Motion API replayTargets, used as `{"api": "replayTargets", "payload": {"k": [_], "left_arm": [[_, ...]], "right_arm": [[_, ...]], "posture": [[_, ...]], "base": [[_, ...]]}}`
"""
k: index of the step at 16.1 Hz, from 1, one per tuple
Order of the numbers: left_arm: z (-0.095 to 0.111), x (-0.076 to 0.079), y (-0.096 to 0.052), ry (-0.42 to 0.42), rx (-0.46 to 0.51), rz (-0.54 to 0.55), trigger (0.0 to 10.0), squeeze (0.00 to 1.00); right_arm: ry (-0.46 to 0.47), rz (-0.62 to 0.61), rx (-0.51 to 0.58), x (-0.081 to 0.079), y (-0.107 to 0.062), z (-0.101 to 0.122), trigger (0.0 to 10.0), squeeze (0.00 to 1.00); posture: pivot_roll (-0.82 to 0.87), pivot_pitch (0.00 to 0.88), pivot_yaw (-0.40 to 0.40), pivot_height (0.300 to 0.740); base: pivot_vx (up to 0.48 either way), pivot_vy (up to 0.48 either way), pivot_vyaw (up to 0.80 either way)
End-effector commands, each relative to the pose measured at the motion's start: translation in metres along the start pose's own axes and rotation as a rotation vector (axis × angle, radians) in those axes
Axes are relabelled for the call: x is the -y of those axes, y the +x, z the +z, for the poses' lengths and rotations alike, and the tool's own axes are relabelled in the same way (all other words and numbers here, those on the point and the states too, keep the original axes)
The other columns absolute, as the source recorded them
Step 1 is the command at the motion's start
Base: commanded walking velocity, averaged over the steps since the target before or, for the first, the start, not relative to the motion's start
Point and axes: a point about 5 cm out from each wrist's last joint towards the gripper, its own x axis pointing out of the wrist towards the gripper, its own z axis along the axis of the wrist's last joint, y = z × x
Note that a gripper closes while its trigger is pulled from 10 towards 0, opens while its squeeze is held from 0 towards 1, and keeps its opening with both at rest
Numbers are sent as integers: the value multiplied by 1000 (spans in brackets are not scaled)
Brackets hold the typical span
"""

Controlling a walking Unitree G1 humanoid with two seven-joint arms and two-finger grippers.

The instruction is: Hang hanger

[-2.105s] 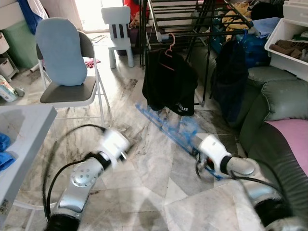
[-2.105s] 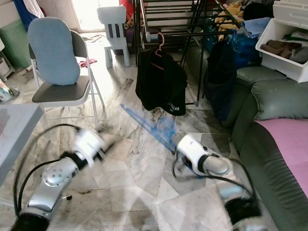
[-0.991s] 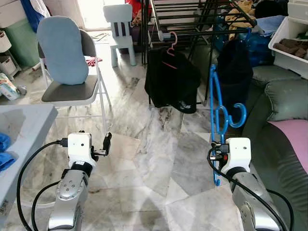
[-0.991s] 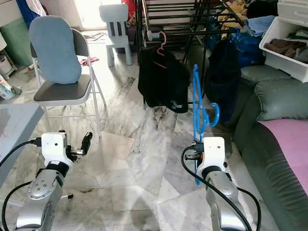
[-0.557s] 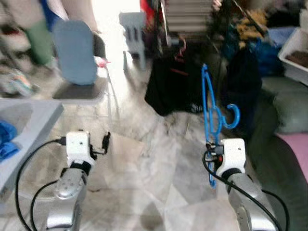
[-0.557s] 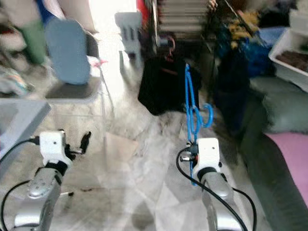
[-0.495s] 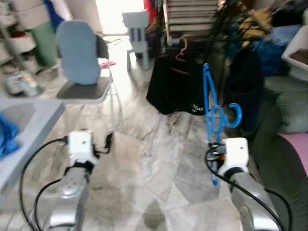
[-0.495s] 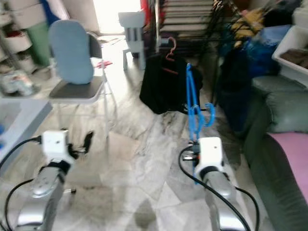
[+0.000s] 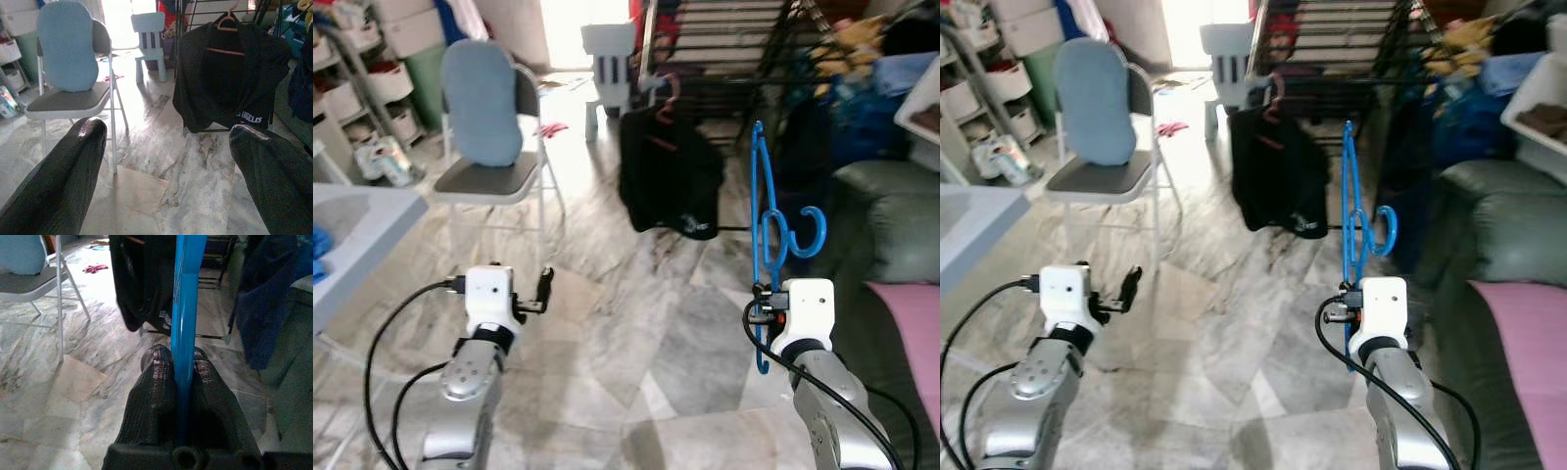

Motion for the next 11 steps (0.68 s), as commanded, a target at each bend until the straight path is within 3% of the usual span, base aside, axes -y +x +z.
{"api": "replayTargets", "payload": {"k": [1, 6, 11], "left_arm": [[-2, -12, -2, 10, -11, 28, 10000, 0], [-2, -16, -1, 12, -11, 32, 10000, 0], [-5, -27, -13, 27, 18, 52, 10000, 0]], "right_arm": [[9, 22, 24, -8, 1, 6, 10000, 0], [12, 21, 21, -8, 2, 5, 10000, 0], [27, -17, 17, -1, -6, 2, 10000, 0]], "posture": [[-76, 0, 16, 740], [-75, 0, 13, 740], [-75, 0, 14, 740]], "base": [[0, 0, 0], [0, 0, 0], [0, 0, 0]]}}
